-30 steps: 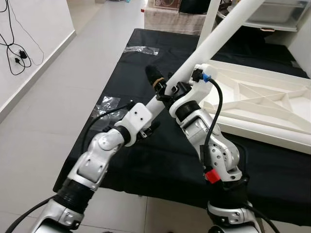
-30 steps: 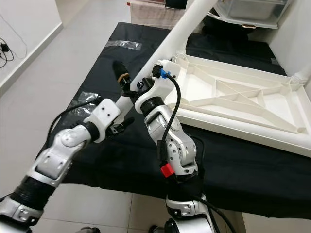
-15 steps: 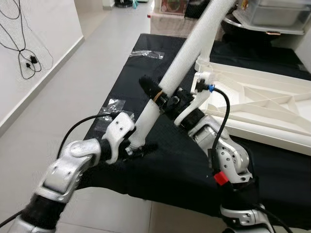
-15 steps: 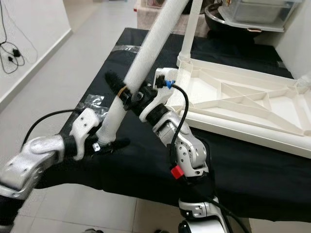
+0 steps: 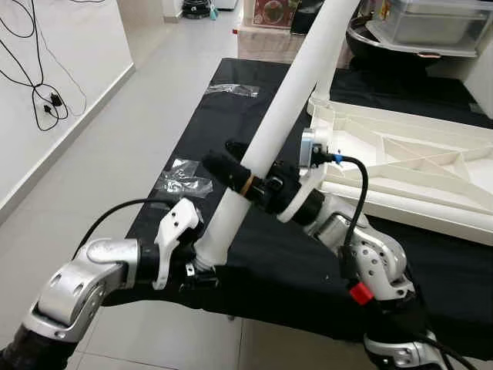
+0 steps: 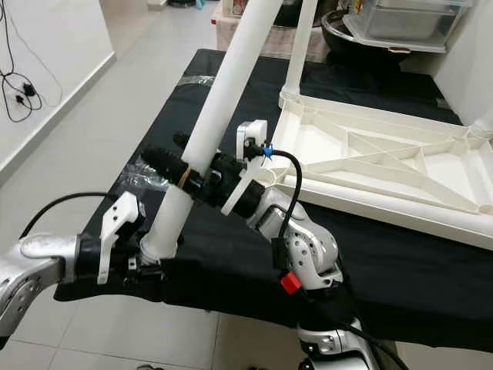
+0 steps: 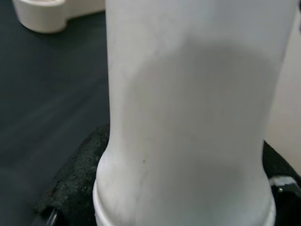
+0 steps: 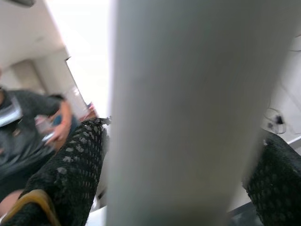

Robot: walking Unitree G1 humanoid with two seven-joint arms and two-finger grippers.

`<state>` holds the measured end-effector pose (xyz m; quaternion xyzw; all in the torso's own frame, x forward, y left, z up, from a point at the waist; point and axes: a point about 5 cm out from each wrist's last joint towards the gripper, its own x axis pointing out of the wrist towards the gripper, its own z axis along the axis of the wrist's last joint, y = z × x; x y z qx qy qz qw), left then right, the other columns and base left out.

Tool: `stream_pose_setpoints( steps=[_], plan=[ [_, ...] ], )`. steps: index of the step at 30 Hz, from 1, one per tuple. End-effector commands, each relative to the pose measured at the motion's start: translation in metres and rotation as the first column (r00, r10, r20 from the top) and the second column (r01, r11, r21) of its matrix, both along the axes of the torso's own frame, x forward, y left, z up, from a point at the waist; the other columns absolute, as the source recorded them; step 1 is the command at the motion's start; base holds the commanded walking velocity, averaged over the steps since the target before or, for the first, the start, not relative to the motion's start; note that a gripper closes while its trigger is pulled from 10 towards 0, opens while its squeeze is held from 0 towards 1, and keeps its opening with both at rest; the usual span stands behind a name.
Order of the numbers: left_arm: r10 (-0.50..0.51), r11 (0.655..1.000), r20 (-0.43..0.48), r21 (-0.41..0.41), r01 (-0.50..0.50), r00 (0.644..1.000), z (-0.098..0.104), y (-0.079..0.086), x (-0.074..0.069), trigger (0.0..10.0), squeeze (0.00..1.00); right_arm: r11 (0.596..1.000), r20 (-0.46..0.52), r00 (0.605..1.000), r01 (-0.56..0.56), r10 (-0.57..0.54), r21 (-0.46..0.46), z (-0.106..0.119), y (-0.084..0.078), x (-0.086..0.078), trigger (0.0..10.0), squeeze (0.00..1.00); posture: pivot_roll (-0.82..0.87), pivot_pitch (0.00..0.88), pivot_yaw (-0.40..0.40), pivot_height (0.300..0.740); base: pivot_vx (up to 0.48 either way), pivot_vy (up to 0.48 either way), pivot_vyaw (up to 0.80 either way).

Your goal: Building children table

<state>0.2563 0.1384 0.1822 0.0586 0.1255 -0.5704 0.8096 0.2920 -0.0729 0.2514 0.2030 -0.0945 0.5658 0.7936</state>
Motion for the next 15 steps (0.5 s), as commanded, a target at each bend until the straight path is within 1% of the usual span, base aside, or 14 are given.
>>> stream_pose_setpoints(
  steps=[1,4,6,15],
  plan=[
    [-0.033,0.999,-0.026,-0.006,0.033,0.999,0.001,0.001,-0.007,10.0,0.0,0.998,0.008,0.998,-0.055,0.055,-0.014,-0.002,0.003,-0.006,10.0,0.0,0.13,0.136,-0.023,0.74,0.0,0.0,0.0],
    [-0.04,0.999,-0.034,-0.005,0.04,0.999,0.001,0.001,-0.009,10.0,0.0,0.998,0.005,0.998,-0.063,0.063,-0.015,-0.002,0.003,-0.007,10.0,0.0,0.13,0.138,-0.023,0.74,0.0,0.0,0.0],
    [-0.051,0.999,-0.055,-0.01,0.05,0.997,0.0,0.001,-0.012,10.0,0.0,0.995,0.003,0.995,-0.097,0.097,-0.017,-0.002,0.004,-0.01,10.0,0.0,0.13,0.138,-0.021,0.74,0.0,0.0,0.0],
    [-0.083,0.996,-0.098,-0.021,0.081,0.992,-0.004,-0.002,-0.019,10.0,0.0,0.986,-0.003,0.986,-0.165,0.165,-0.022,-0.003,0.007,-0.017,10.0,0.0,0.13,0.141,-0.021,0.74,0.0,0.0,0.0]
  ],
)
